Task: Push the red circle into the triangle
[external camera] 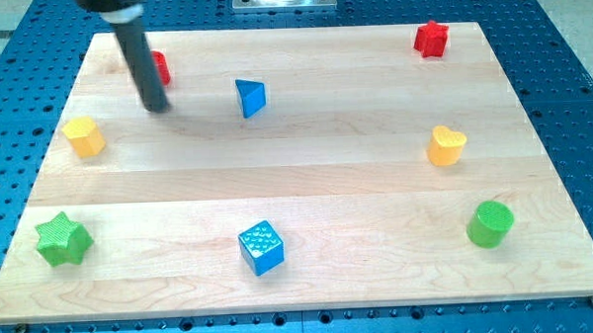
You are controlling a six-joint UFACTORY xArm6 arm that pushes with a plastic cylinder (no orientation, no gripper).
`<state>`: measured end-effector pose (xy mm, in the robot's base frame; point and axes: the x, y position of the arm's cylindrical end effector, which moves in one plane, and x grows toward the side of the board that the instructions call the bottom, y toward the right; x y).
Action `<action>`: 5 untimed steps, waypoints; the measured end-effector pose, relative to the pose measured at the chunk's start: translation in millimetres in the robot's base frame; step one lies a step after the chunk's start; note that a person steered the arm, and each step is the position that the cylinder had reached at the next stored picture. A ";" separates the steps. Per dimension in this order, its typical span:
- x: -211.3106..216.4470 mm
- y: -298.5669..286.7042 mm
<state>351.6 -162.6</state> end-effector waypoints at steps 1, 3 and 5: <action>-43.4 -57.3; -70.7 4.2; -5.0 90.5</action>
<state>346.5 -72.1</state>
